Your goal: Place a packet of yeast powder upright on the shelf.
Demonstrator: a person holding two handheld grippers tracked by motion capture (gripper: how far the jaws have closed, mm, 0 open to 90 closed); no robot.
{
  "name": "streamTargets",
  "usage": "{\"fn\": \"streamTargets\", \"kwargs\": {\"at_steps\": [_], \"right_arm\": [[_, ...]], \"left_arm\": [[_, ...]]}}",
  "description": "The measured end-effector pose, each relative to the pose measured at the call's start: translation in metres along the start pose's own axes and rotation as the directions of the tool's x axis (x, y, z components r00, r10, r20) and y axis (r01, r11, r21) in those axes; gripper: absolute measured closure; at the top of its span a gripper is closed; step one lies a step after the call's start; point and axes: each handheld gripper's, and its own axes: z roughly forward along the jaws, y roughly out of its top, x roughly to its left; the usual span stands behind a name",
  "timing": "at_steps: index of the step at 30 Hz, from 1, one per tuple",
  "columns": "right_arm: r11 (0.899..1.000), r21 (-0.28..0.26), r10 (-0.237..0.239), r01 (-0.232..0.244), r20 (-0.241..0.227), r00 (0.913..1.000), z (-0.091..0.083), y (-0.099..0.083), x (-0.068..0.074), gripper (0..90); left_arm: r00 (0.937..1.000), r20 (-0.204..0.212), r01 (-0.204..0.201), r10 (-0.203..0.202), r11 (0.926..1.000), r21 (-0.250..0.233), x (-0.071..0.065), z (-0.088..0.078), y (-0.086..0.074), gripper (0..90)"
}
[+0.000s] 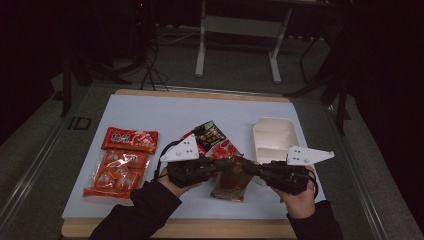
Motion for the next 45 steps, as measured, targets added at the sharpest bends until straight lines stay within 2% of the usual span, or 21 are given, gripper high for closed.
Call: {"fn": "streamTargets", "kwargs": {"at_steps": [2, 4, 6, 8, 9, 10, 11, 13, 15, 17, 21, 25, 27, 31, 33, 34, 37, 39, 40, 41, 45], "right_arm": [[1.000, 0.003, 0.000, 0.000, 0.001, 1.0000, 0.001, 0.001, -0.001, 89.1], [1.000, 0.015, -0.009, 0.009, 0.008, 0.9999, 0.002, 0.003, -0.002, 89.1], [1.000, 0.012, -0.012, 0.011, 0.013, 0.9998, 0.001, 0.005, -0.003, 89.1], [1.000, 0.011, -0.013, 0.013, 0.016, 0.9998, 0.001, 0.007, -0.004, 89.1], [1.000, 0.007, -0.019, 0.019, 0.016, 0.9997, 0.000, 0.008, -0.005, 89.1], [1.000, 0.005, -0.030, 0.030, 0.026, 0.9992, -0.001, 0.012, -0.006, 89.0], [0.999, 0.004, -0.036, 0.036, 0.029, 0.9989, -0.001, 0.014, -0.007, 89.0], [0.999, 0.003, -0.041, 0.041, 0.038, 0.9984, -0.002, 0.016, -0.010, 89.0], [0.999, -0.001, -0.040, 0.040, 0.041, 0.9984, -0.003, 0.017, -0.012, 89.0], [0.999, -0.006, -0.047, 0.047, 0.052, 0.9975, -0.004, 0.018, -0.015, 89.0], [0.998, -0.018, -0.055, 0.056, 0.052, 0.9971, -0.008, 0.021, -0.021, 89.0], [0.998, -0.020, -0.052, 0.054, 0.090, 0.9946, -0.012, 0.026, -0.026, 89.0], [0.998, -0.020, -0.053, 0.056, 0.125, 0.9907, -0.014, 0.028, -0.029, 88.9], [0.998, -0.028, -0.042, 0.048, 0.177, 0.9833, -0.017, 0.030, -0.037, 89.0], [0.999, -0.029, -0.038, 0.045, 0.187, 0.9817, -0.018, 0.031, -0.039, 89.0], [0.999, -0.028, -0.025, 0.033, 0.227, 0.9735, -0.019, 0.031, -0.044, 89.0], [0.999, -0.022, -0.026, 0.033, 0.268, 0.9630, -0.020, 0.033, -0.052, 89.0], [0.999, -0.021, -0.026, 0.033, 0.275, 0.9611, -0.020, 0.033, -0.055, 89.0], [0.999, -0.026, -0.020, 0.028, 0.286, 0.9581, -0.022, 0.035, -0.059, 89.0], [0.999, -0.030, -0.014, 0.024, 0.288, 0.9576, -0.023, 0.035, -0.062, 89.0], [0.999, -0.036, -0.004, 0.016, 0.306, 0.9520, -0.025, 0.038, -0.069, 89.0]], "left_arm": [[1.0000, -0.004, 0.001, -0.001, 0.9996, -0.027, 0.000, -0.003, 0.000, 75.7], [0.9993, -0.037, 0.006, -0.007, 0.9997, -0.023, 0.000, -0.005, 0.001, 57.9], [0.9977, -0.066, 0.013, -0.014, 0.9996, -0.027, 0.001, -0.008, 0.001, 51.7], [0.9967, -0.077, 0.023, -0.025, 0.9992, -0.033, 0.001, -0.010, 0.000, 37.5], [0.9967, -0.077, 0.023, -0.025, 0.9992, -0.033, 0.001, -0.010, 0.000, 37.5], [0.9939, -0.092, 0.055, -0.060, 0.9966, -0.062, 0.003, -0.014, -0.001, 20.7], [0.9921, -0.105, 0.063, -0.069, 0.9964, -0.056, 0.004, -0.017, -0.002, 14.1], [0.9877, -0.138, 0.069, -0.074, 0.9968, -0.040, 0.003, -0.018, -0.004, 12.4], [0.9891, -0.130, 0.065, -0.070, 0.9970, -0.044, 0.001, -0.020, -0.006, 11.5], [0.9901, -0.124, 0.061, -0.066, 0.9973, -0.042, 0.000, -0.022, -0.008, 5.3], [0.9887, -0.120, 0.083, -0.089, 0.9948, -0.060, 0.000, -0.026, -0.018, 2.6], [0.9813, -0.156, 0.107, -0.113, 0.9932, -0.047, 0.003, -0.031, -0.031, 2.0], [0.9784, -0.183, 0.088, -0.096, 0.9949, -0.049, 0.003, -0.035, -0.037, 2.0], [0.9655, -0.247, 0.071, -0.081, 0.9962, -0.051, 0.004, -0.043, -0.046, 2.1], [0.9655, -0.247, 0.071, -0.081, 0.9962, -0.051, 0.004, -0.043, -0.046, 2.1], [0.9607, -0.274, 0.031, -0.045, 0.9980, -0.055, 0.005, -0.050, -0.054, 2.1], [0.9567, -0.290, 0.011, -0.027, 0.9984, -0.055, 0.008, -0.054, -0.063, 2.1], [0.9567, -0.290, 0.011, -0.027, 0.9984, -0.055, 0.008, -0.054, -0.063, 2.1], [0.9514, -0.308, -0.014, -0.006, 0.9978, -0.064, 0.009, -0.059, -0.071, 2.1], [0.9500, -0.312, -0.018, -0.003, 0.9978, -0.064, 0.010, -0.060, -0.073, 2.1], [0.9478, -0.319, -0.013, -0.009, 0.9977, -0.067, 0.011, -0.064, -0.077, 2.1]]}}
